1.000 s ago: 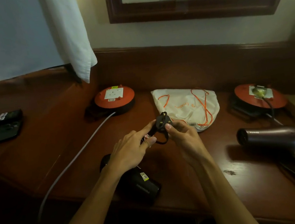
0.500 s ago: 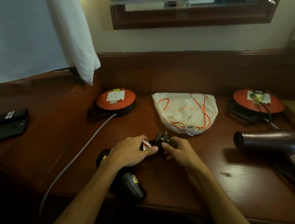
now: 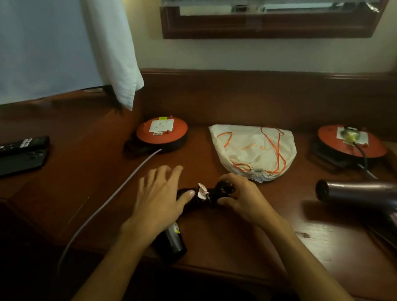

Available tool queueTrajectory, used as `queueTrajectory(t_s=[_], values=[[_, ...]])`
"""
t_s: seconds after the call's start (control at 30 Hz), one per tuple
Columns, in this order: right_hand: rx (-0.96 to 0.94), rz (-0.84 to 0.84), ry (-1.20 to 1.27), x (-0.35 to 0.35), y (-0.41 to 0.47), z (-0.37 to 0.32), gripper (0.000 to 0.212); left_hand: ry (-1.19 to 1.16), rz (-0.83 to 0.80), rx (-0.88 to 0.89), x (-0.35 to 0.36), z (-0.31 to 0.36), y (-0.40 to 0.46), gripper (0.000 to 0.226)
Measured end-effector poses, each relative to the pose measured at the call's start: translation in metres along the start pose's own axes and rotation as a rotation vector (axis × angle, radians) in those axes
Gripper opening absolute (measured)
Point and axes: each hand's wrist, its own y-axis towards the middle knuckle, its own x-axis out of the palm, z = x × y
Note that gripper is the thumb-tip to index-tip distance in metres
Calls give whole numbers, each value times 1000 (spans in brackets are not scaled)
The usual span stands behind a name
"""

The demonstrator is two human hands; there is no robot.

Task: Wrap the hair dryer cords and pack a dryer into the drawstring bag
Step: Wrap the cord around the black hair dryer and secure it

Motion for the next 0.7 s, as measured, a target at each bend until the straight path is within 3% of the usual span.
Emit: queueTrajectory(t_s=[0.1, 0.2, 0.27, 0.37, 0.47, 0.57, 0.7], values=[[2, -72, -60, -6, 1, -4, 49, -10, -10, -179, 14, -13, -27, 87], [-71, -118, -118, -11, 6, -21, 51, -317, -6, -173, 19, -30, -16, 101], [-111, -131, -78, -7, 10, -34, 60, -378, -29, -135, 17, -41, 0, 106], [-92, -189, -95, 11, 11, -43, 60, -244, -61, -118, 17, -49, 21, 90], [-54, -130, -176, 23, 10, -50, 52, -28, -12, -130, 27, -50, 31, 76], [-110, -100, -251, 29, 17, -58, 44, -37, -22, -121, 41, -47, 37, 68], [-123, -152, -36, 44, 35, -61, 77, -111, -5, -55, 45, -51, 55, 62]])
